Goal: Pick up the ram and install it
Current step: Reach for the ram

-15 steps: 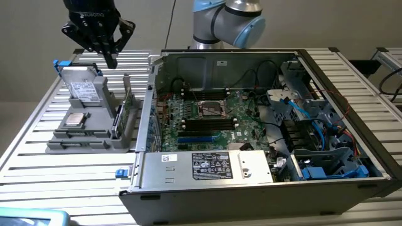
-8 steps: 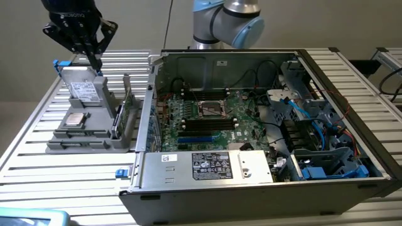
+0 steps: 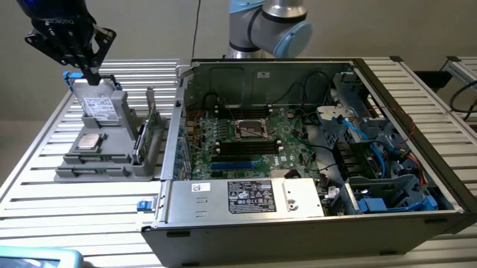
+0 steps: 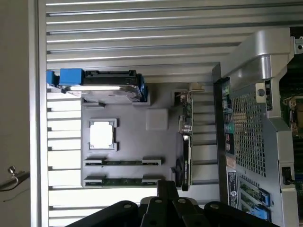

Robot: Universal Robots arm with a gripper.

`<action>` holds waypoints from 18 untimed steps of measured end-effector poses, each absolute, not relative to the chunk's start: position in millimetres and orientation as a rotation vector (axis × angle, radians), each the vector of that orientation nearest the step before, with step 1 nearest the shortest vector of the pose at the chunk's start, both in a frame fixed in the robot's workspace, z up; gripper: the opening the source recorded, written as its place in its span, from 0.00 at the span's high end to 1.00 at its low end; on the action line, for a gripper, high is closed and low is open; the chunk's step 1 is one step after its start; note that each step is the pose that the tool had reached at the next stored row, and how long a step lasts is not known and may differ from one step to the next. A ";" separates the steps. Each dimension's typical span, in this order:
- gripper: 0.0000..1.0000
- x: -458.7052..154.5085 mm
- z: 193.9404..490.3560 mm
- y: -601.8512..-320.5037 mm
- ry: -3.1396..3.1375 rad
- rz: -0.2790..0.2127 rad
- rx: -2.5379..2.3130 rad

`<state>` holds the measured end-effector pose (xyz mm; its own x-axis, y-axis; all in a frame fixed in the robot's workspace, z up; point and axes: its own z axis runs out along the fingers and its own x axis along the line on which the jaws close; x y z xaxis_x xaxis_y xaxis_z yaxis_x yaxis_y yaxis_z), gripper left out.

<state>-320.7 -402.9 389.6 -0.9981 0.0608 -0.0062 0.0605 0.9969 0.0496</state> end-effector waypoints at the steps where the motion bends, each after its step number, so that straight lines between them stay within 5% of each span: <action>1: 0.89 -325.2 388.6 -403.5 3.132 0.078 0.094; 18: 0.89 -363.1 358.5 -426.3 3.132 0.101 0.081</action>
<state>-363.1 -426.3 358.5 -0.9986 0.0519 -0.0052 0.0515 0.9966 0.0644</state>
